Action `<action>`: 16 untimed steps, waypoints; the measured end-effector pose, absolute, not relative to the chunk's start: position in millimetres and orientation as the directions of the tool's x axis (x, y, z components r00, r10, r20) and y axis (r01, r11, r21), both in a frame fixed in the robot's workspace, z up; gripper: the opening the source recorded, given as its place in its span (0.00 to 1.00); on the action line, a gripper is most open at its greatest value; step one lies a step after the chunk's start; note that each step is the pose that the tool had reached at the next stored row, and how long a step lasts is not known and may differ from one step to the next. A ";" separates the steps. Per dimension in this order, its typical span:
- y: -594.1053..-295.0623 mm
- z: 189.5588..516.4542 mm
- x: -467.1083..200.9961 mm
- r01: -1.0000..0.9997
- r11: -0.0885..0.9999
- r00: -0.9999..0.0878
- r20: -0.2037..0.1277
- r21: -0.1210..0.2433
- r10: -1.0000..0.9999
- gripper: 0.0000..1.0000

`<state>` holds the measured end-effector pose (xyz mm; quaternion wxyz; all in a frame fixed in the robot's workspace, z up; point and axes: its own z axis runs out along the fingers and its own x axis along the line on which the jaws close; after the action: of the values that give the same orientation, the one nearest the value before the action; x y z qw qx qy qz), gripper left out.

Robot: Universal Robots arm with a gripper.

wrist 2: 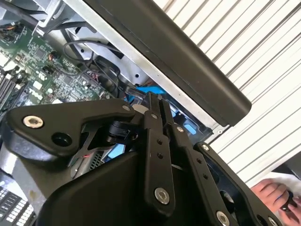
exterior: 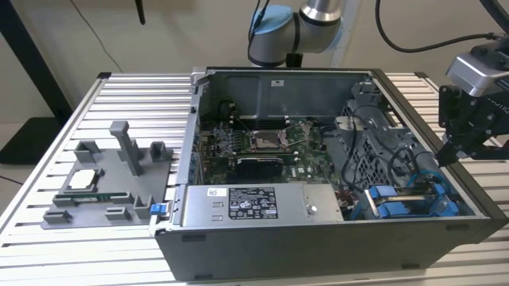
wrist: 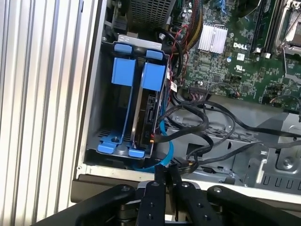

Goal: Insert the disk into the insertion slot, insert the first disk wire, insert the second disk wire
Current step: 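Insert the second disk wire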

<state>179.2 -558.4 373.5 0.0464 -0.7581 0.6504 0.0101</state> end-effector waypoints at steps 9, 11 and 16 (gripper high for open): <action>-558.6 373.5 179.1 -0.987 -0.150 0.154 -0.073 -0.057 -0.985 0.00; -558.4 374.0 179.1 -0.987 -0.150 0.154 -0.071 -0.057 -0.986 0.00; -558.1 374.4 179.1 -0.987 -0.152 0.154 -0.042 -0.052 -0.987 1.00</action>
<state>179.1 -558.1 374.4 0.0334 -0.7589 0.6503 -0.0011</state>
